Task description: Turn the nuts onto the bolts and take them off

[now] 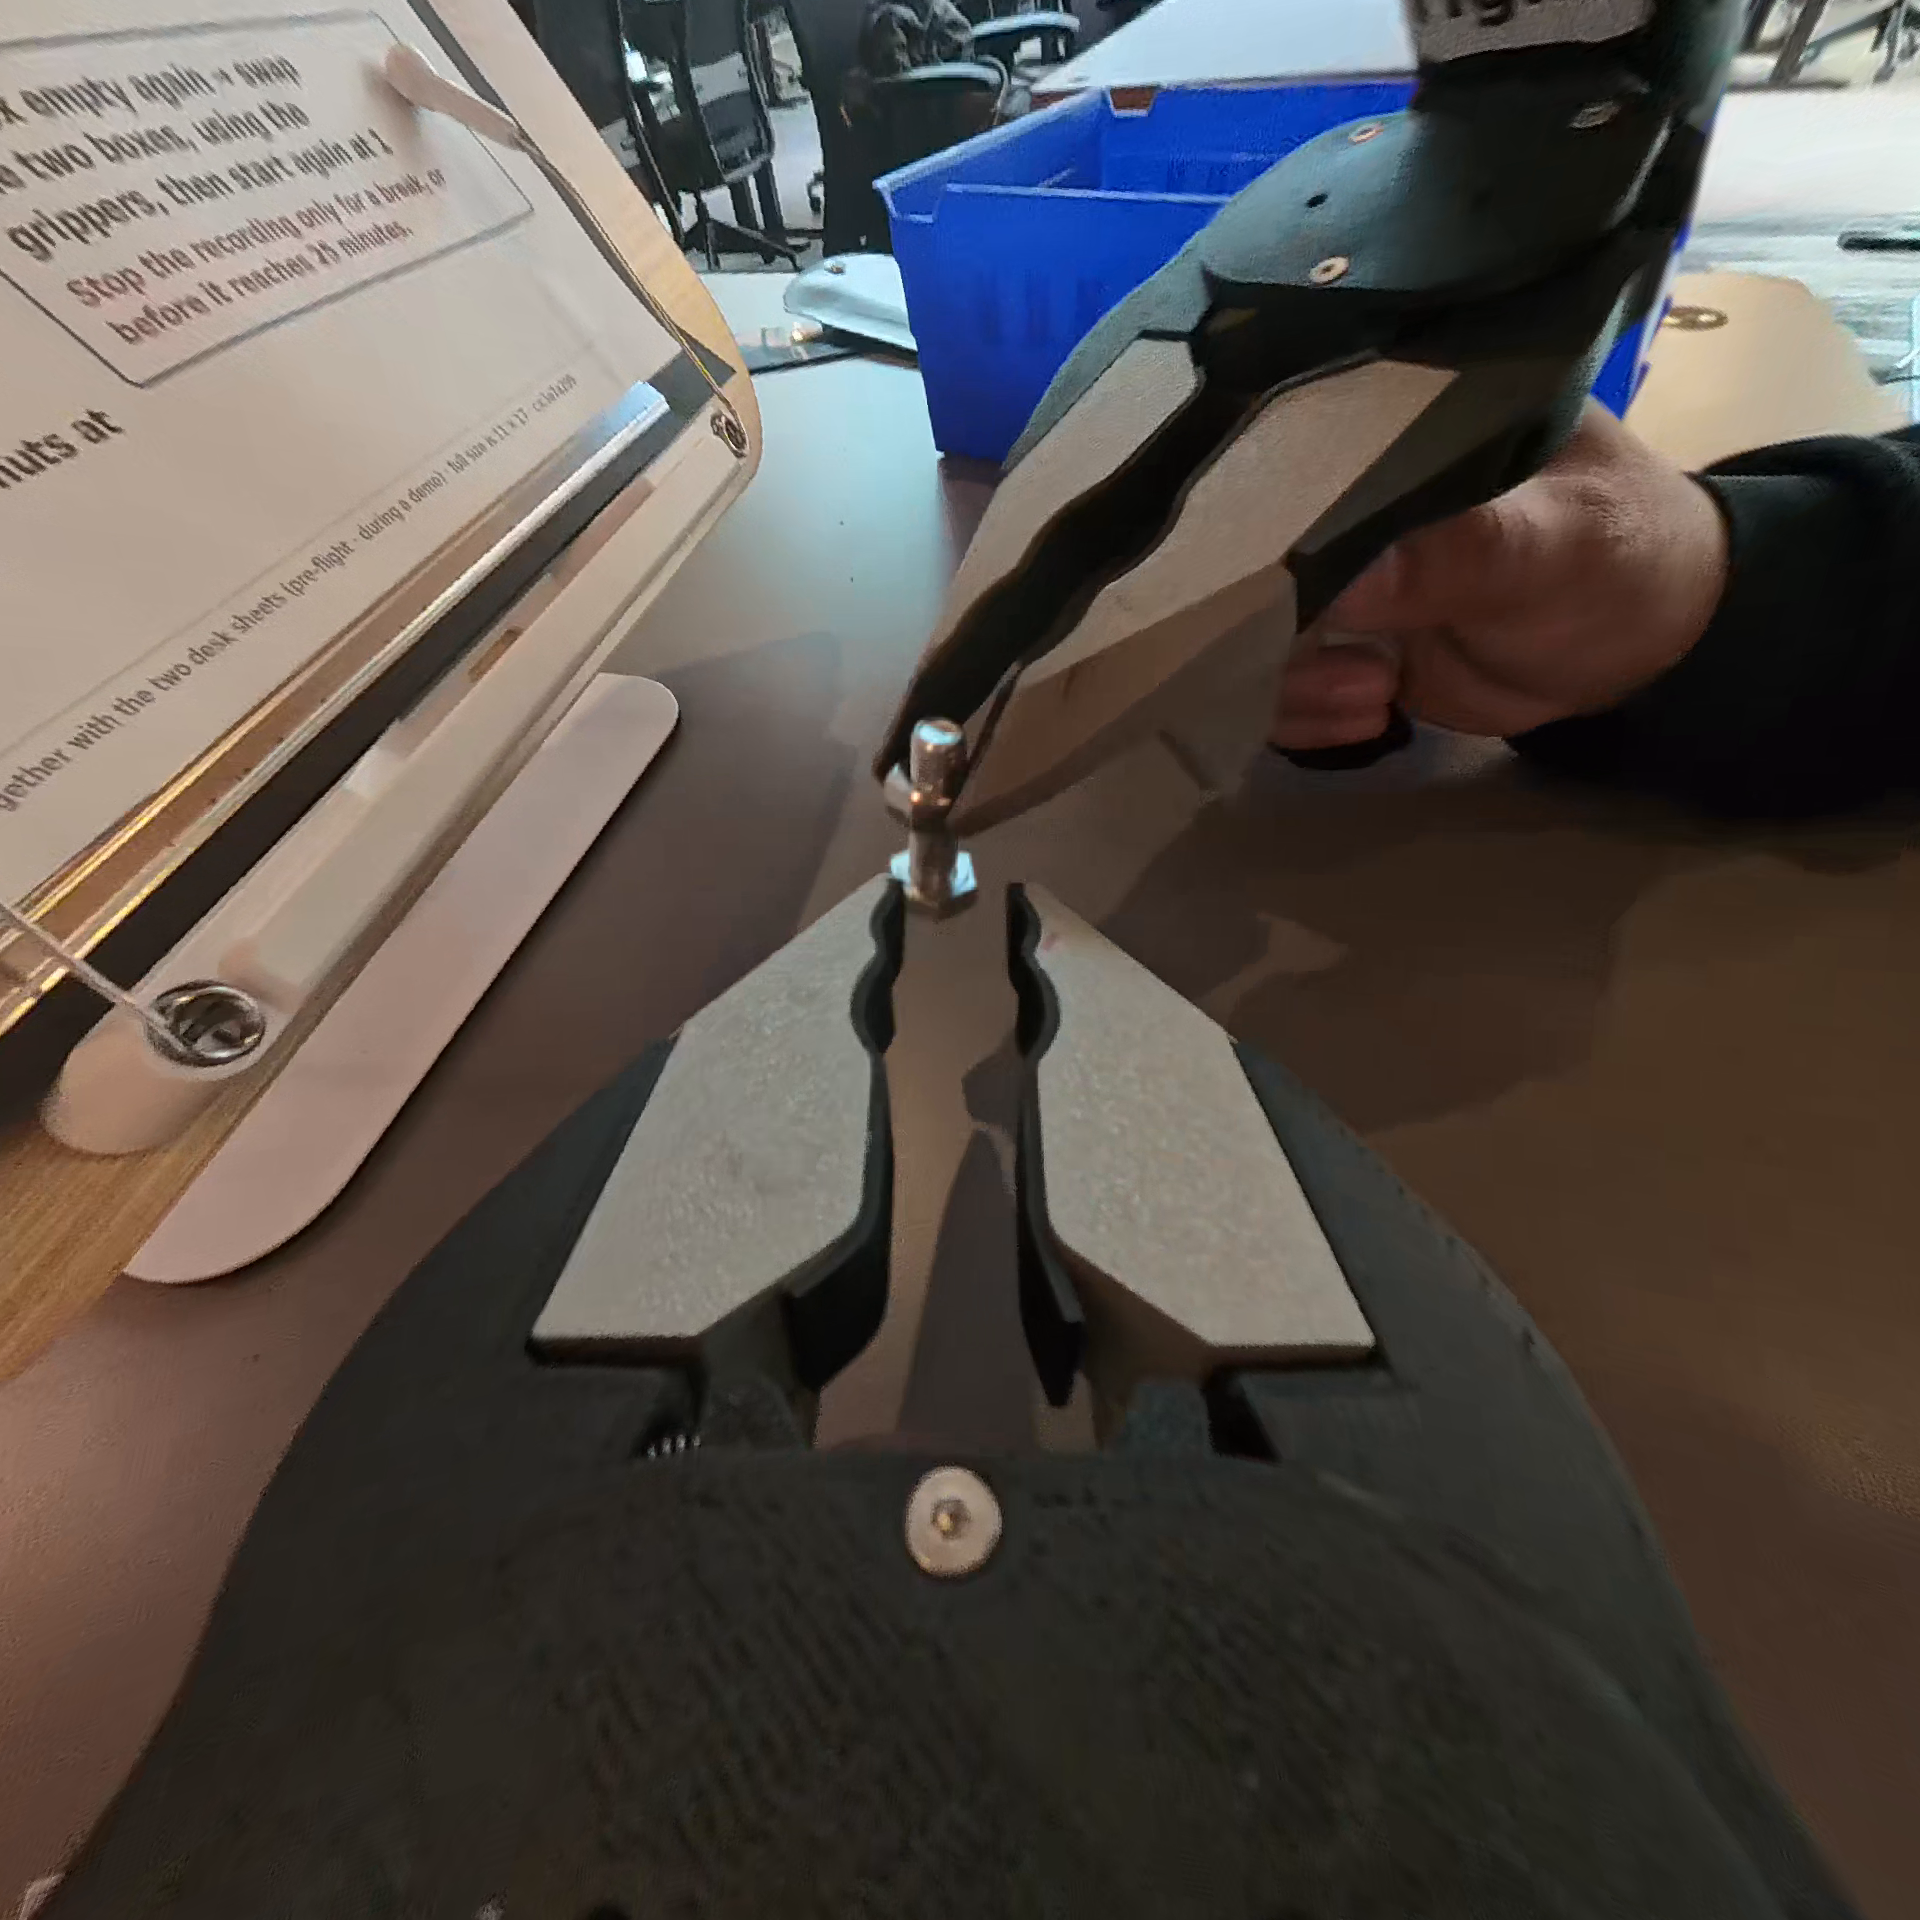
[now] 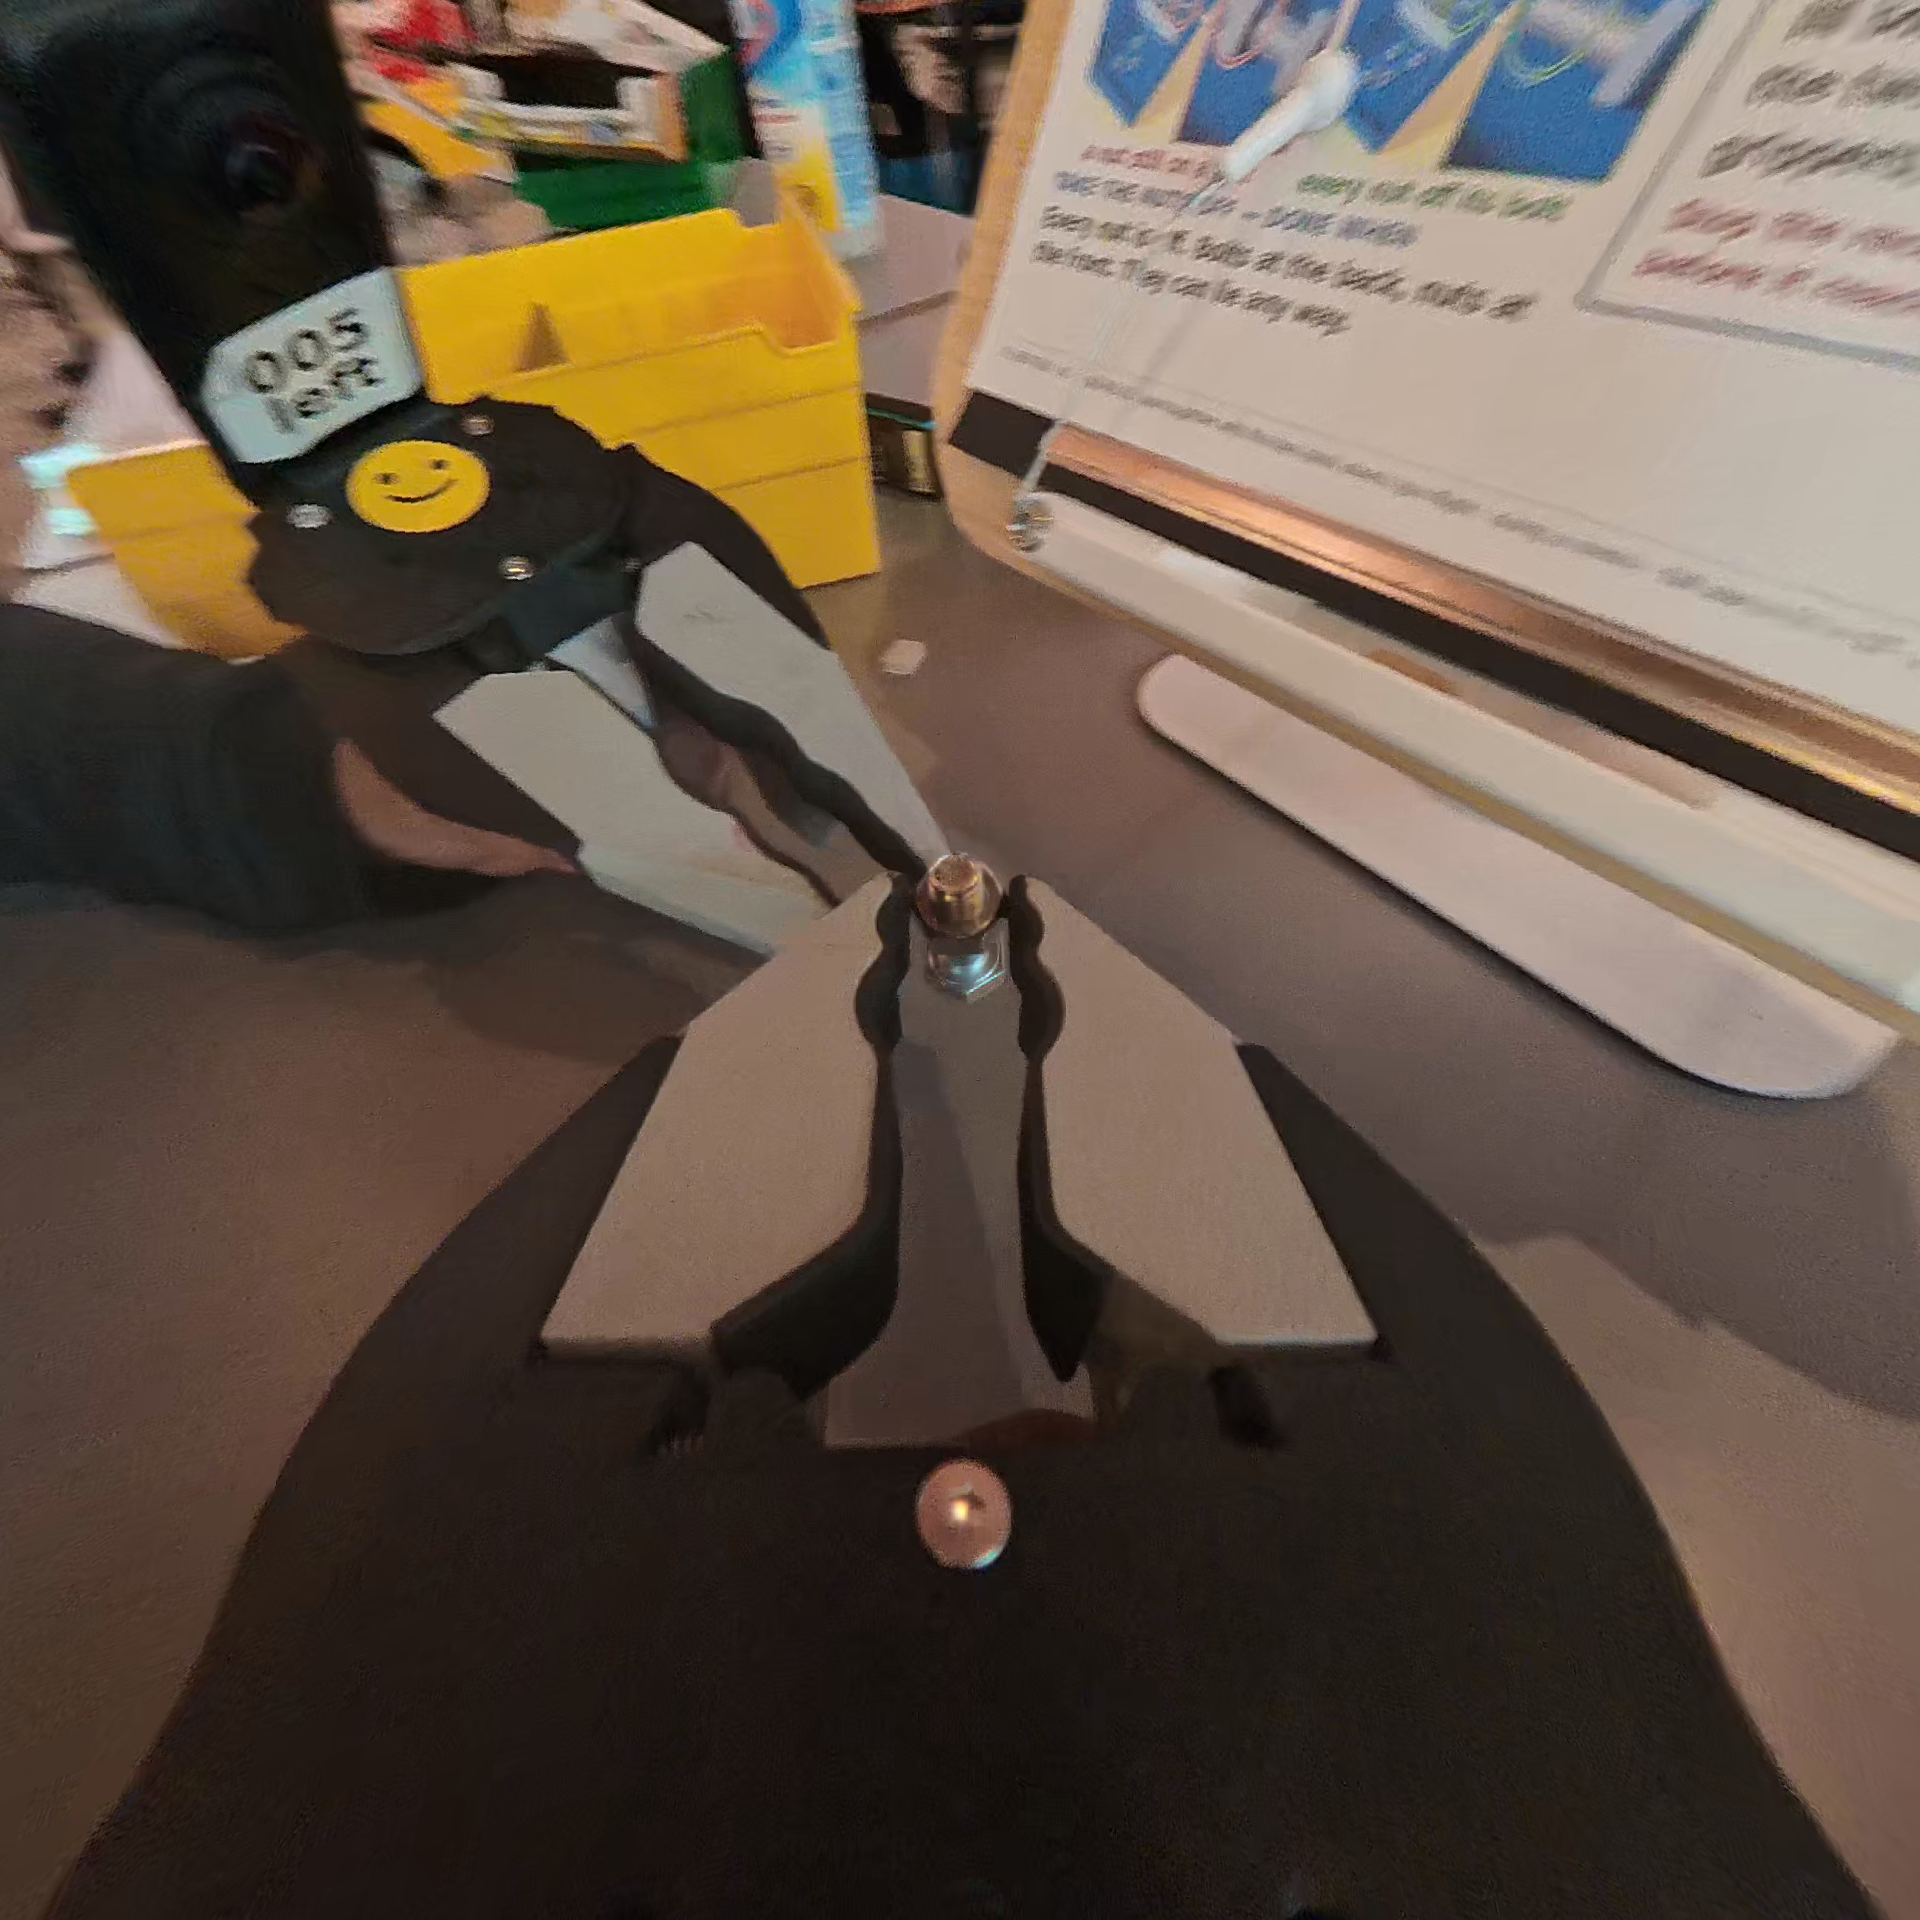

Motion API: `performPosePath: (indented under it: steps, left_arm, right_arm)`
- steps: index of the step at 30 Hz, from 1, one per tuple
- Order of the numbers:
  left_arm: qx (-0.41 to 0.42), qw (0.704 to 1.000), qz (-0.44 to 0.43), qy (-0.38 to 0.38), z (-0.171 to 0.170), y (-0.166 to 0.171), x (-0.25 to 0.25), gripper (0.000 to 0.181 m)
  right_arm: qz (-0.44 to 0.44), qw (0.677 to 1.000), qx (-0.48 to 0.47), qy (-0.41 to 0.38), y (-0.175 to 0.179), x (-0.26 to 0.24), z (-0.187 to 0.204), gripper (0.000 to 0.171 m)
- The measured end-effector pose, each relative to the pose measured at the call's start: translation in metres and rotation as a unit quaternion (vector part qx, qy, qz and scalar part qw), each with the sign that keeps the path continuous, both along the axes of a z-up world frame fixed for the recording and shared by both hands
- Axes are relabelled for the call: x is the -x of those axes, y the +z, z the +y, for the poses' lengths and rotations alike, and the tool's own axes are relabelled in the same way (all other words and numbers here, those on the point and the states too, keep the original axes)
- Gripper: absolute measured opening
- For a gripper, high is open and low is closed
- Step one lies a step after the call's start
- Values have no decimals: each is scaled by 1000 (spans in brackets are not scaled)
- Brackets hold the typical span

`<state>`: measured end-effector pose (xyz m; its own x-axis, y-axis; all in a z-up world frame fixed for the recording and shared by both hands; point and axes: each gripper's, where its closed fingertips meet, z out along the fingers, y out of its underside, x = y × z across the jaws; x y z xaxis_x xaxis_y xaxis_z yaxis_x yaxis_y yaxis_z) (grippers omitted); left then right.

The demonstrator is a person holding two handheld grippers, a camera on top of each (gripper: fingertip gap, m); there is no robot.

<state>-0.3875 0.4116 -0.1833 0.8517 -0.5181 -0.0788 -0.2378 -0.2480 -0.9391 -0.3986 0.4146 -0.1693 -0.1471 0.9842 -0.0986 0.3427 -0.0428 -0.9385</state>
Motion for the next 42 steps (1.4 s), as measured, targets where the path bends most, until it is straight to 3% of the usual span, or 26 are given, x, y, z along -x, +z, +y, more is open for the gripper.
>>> performPosePath:
  steps: [4,8,11,13,17,20,23,25,30,35,39,42]
  left_arm:
    - [-17,1000,11,16,-4,3,7,30]
    - [-14,1000,6,24,-8,3,10,29]
    - [-15,999,20,27,-9,1,9,27]
    - [-16,999,33,32,-9,-1,8,27]
    - [-14,997,56,50,-12,-5,10,26]
    - [-9,996,57,62,-14,-6,10,26]
    - [-2,995,53,83,-17,-7,13,26]
    - [3,994,50,94,-20,-8,14,26]
    - [17,993,55,101,-22,-12,14,28]
    - [39,991,75,105,-19,-20,14,30]
    - [48,987,98,119,-17,-25,15,30]
    - [53,984,113,124,-18,-28,12,30]
  right_arm:
    - [4,993,-48,-107,23,-26,21,16]
    - [31,983,-74,-164,83,-87,15,15]
    - [26,956,-144,-254,137,-154,43,15]
    - [-21,936,-155,-317,154,-203,79,15]
    - [-136,891,-135,-411,130,-286,150,15]
    - [-225,864,-105,-437,71,-319,186,16]
    - [-282,861,-47,-420,10,-325,195,16]
    - [-298,847,-61,-435,0,-330,202,12]
    - [-204,875,-77,-433,59,-309,190,22]
    - [-119,927,-54,-353,103,-263,133,32]
    - [-81,961,-41,-261,95,-210,72,50]
    - [-86,972,-60,-210,64,-167,38,61]
